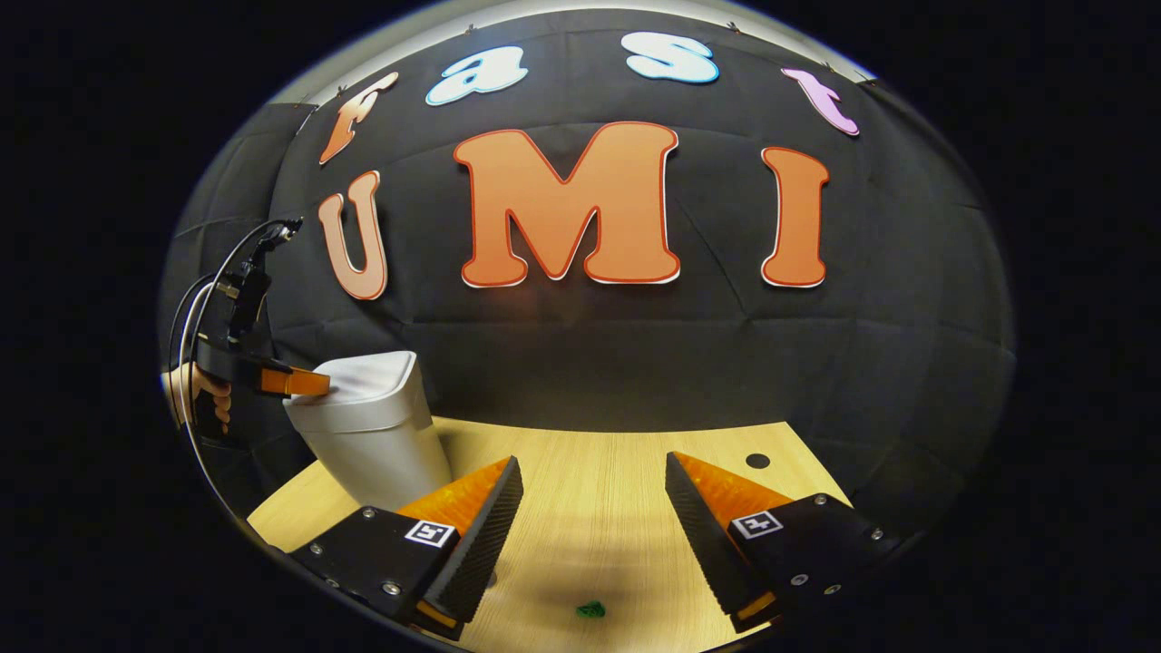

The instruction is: Press the lid of the desktop garbage bin to open it, pick up the crumpled paper on the desktop and throw it into the bin, then pick up the pop can on the desktop and drop it into the bin, and finally close the garbage bin lid.

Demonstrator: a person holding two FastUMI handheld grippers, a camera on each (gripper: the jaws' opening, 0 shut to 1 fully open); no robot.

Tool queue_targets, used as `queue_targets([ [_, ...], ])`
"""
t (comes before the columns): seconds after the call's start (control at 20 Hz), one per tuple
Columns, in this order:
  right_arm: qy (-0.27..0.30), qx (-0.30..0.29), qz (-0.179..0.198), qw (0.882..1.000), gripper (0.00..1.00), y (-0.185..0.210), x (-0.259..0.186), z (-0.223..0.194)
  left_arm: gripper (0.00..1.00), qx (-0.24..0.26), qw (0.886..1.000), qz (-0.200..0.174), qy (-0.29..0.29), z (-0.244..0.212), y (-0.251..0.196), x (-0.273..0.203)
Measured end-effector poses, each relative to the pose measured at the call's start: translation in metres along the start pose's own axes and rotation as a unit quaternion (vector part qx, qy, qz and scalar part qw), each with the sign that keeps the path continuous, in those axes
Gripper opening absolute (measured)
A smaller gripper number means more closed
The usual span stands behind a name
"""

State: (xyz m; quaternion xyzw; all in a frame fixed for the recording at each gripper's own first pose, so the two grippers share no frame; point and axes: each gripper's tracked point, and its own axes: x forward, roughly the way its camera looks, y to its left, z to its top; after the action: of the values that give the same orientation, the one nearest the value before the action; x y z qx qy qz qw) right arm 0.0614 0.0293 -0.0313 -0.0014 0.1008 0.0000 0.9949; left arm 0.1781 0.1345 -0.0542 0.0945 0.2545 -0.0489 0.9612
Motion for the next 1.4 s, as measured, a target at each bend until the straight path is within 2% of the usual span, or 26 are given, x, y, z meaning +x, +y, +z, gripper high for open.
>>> queue_targets([
  [0.15,-0.007,0.007,-0.003,1.0,0.95,-0.003,-0.003,0.005,0.0,-0.028,0.999,0.007,-0.033,0.011,0.004,-0.006],
  [0.3,-0.015,0.008,-0.006,1.0,0.95,-0.007,-0.006,0.013,0.0,-0.022,0.997,0.033,-0.06,0.029,0.01,-0.021],
  [0.4,-0.024,0.007,-0.008,1.0,0.95,-0.008,-0.01,0.018,0.0,-0.011,0.993,0.046,-0.109,0.059,0.009,-0.042],
  [0.45,-0.026,0.007,-0.009,1.0,0.95,-0.009,-0.011,0.019,0.05,-0.009,0.989,0.049,-0.139,0.076,0.008,-0.057],
  [0.5,-0.028,0.007,-0.01,1.0,0.95,-0.009,-0.013,0.02,0.0,-0.011,0.985,0.048,-0.163,0.088,0.002,-0.07],
  [0.6,-0.032,0.01,-0.011,0.999,0.95,-0.01,-0.016,0.023,0.0,-0.014,0.982,0.048,-0.185,0.093,-0.013,-0.095],
  [0.85,-0.053,0.029,-0.015,0.998,0.95,-0.015,-0.029,0.032,0.0,-0.075,0.97,0.047,-0.227,0.087,-0.036,-0.136],
  [0.95,-0.056,0.032,-0.015,0.998,0.95,-0.016,-0.032,0.033,0.01,-0.06,0.966,0.057,-0.244,0.083,-0.041,-0.151],
  [1.05,-0.057,0.01,-0.014,0.998,0.95,-0.015,-0.037,0.032,0.02,-0.044,0.963,0.07,-0.257,0.079,-0.046,-0.162],
  [1.15,-0.068,-0.01,-0.015,0.997,0.95,-0.014,-0.041,0.037,0.12,-0.045,0.963,0.06,-0.259,0.074,-0.059,-0.166],
  [1.2,-0.071,-0.01,-0.009,0.997,0.95,-0.011,-0.041,0.038,0.22,-0.048,0.963,0.055,-0.261,0.074,-0.063,-0.168],
  [1.3,-0.068,0.003,0.004,0.998,0.95,-0.005,-0.043,0.036,0.25,-0.051,0.961,0.046,-0.266,0.074,-0.07,-0.169],
  [1.35,-0.066,0.009,0.005,0.998,0.95,-0.006,-0.042,0.035,0.31,-0.05,0.961,0.04,-0.269,0.072,-0.076,-0.171],
  [1.4,-0.066,0.013,0.003,0.998,0.95,-0.008,-0.042,0.034,0.51,-0.047,0.96,0.036,-0.273,0.074,-0.08,-0.173],
])
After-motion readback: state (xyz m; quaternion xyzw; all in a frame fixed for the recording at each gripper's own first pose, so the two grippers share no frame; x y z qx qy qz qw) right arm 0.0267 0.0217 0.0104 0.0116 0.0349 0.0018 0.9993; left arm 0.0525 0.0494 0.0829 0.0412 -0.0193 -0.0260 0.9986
